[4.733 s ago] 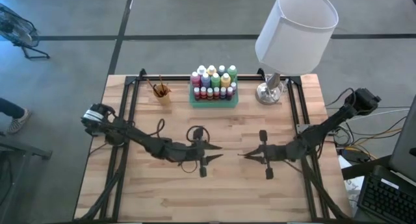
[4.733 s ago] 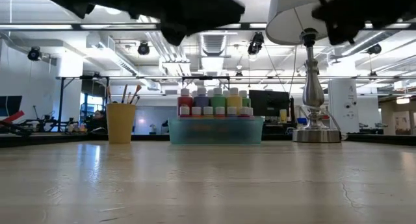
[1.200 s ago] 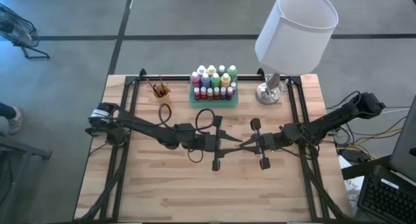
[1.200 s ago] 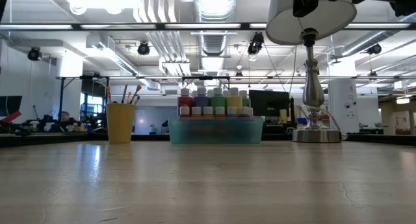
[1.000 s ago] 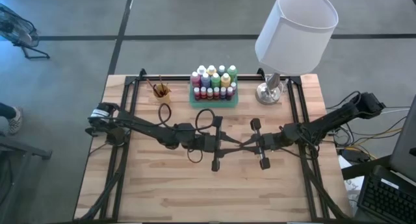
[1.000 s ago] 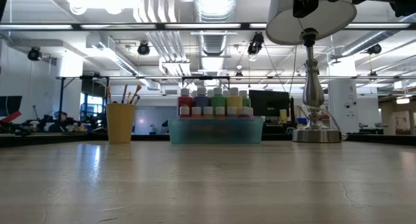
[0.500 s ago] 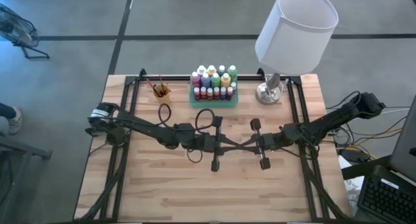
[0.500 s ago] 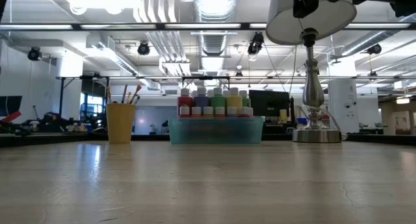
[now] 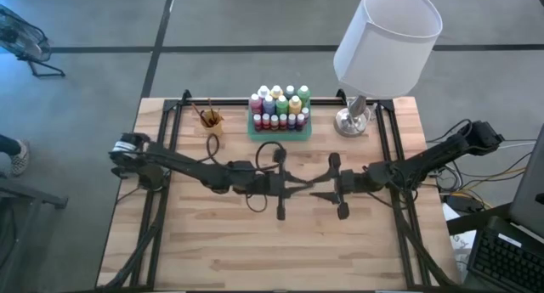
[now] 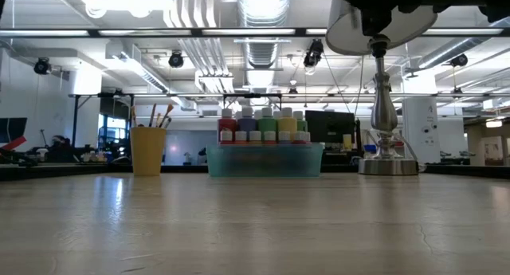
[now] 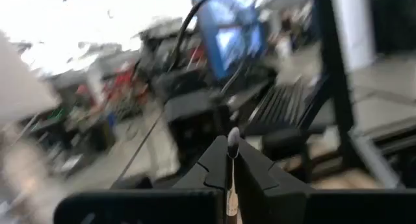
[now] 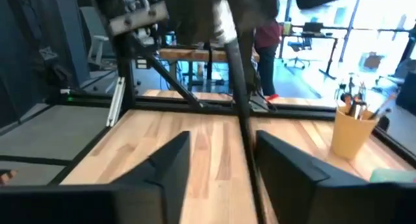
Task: Pick & Place Paint Supplies
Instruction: Put the silver paintbrush into the orange cup
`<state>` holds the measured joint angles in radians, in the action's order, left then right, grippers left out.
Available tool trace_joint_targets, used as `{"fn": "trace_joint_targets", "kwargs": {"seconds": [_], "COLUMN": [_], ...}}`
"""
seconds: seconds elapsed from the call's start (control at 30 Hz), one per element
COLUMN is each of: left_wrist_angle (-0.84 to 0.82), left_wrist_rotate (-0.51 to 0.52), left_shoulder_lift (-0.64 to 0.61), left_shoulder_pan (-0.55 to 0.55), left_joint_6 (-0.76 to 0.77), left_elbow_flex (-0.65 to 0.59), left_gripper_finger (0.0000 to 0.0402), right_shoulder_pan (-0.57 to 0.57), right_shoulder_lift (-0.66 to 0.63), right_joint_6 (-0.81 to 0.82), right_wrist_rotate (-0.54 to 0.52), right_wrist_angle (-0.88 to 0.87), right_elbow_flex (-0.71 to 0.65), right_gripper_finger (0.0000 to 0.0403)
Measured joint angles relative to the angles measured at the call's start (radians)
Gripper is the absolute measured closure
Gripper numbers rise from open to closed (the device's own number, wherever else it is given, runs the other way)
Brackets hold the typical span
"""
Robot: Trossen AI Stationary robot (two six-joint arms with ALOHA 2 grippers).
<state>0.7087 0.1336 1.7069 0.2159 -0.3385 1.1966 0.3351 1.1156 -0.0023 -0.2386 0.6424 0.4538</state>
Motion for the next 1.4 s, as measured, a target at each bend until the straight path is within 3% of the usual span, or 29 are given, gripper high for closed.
{"fn": "trace_joint_targets", "kwargs": {"seconds": [0.1, 0.3, 0.43, 0.67, 0.87, 1.03, 1.4], "left_wrist_angle": [-0.133, -0.412, -0.573, -0.614, -0.557, -0.404, -0.343], "left_wrist_rotate": [0.136, 0.526, 0.75, 1.03, 1.092, 1.087, 1.043], "left_shoulder_lift": [-0.062, -0.216, -0.314, -0.499, -0.671, -0.775, -0.847], "left_shoulder_pan": [0.01, 0.042, 0.052, 0.04, -0.06, -0.181, -0.365], "left_joint_6": [0.0, 0.0, 0.059, 0.115, 0.207, 0.227, 0.297], "left_elbow_flex": [0.0, -0.006, -0.01, -0.143, -0.33, -0.492, -0.67], "left_gripper_finger": [0.039, 0.039, 0.039, 0.039, 0.039, 0.039, 0.039], "right_shoulder_pan": [-0.001, -0.004, -0.01, -0.022, -0.039, -0.046, -0.048], "right_shoulder_lift": [-0.001, -0.002, -0.002, -0.002, -0.002, -0.002, -0.002], "right_joint_6": [0.033, 0.123, 0.16, 0.19, 0.188, 0.187, 0.183], "right_wrist_rotate": [-0.006, -0.001, -0.052, -0.082, -0.083, -0.08, -0.081], "right_wrist_angle": [-0.028, -0.073, -0.102, -0.123, -0.115, -0.115, -0.115], "right_elbow_flex": [0.0, 0.0, 0.0, 0.0, 0.0, 0.0, -0.003], "right_gripper_finger": [0.0224, 0.0156, 0.0118, 0.0067, 0.0042, 0.0039, 0.0039]}}
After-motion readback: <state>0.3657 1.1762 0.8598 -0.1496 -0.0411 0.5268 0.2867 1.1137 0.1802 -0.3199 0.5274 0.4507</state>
